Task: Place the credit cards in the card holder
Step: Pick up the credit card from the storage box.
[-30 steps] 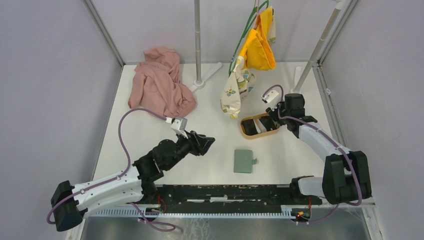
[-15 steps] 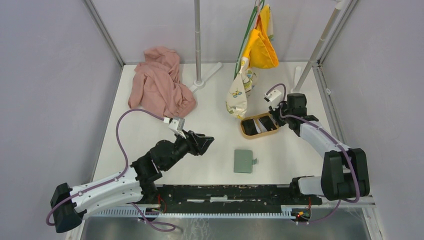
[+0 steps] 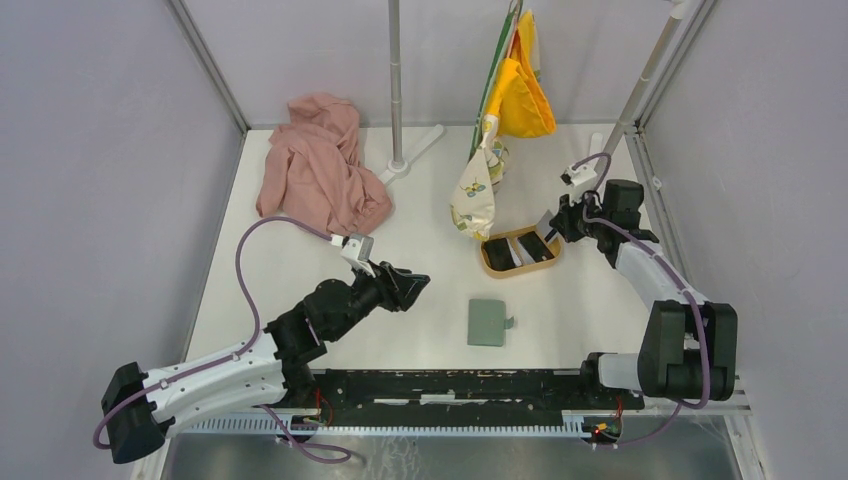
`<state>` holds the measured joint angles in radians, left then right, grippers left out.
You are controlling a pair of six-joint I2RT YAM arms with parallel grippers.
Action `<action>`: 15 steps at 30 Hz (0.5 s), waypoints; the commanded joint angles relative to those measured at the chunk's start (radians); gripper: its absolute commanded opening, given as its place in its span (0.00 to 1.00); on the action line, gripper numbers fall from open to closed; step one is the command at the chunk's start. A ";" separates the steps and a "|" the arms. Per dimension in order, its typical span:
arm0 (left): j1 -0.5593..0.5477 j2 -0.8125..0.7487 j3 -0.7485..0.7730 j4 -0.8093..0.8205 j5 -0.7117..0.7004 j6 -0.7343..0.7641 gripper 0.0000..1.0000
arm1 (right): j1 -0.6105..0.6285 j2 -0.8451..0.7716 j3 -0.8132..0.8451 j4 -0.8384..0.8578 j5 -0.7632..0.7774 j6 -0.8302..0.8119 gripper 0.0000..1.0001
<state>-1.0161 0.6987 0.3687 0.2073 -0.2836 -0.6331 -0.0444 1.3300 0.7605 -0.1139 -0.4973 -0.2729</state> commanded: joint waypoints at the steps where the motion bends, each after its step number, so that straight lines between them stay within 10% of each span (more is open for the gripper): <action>1: 0.000 0.004 0.016 0.058 0.005 -0.013 0.62 | -0.049 -0.033 -0.038 0.150 -0.125 0.133 0.05; 15: 0.000 -0.004 0.013 0.059 0.013 -0.011 0.62 | -0.069 0.006 -0.047 0.117 -0.062 0.077 0.06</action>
<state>-1.0161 0.7059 0.3687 0.2123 -0.2790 -0.6331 -0.1116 1.3235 0.7048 -0.0204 -0.5705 -0.1783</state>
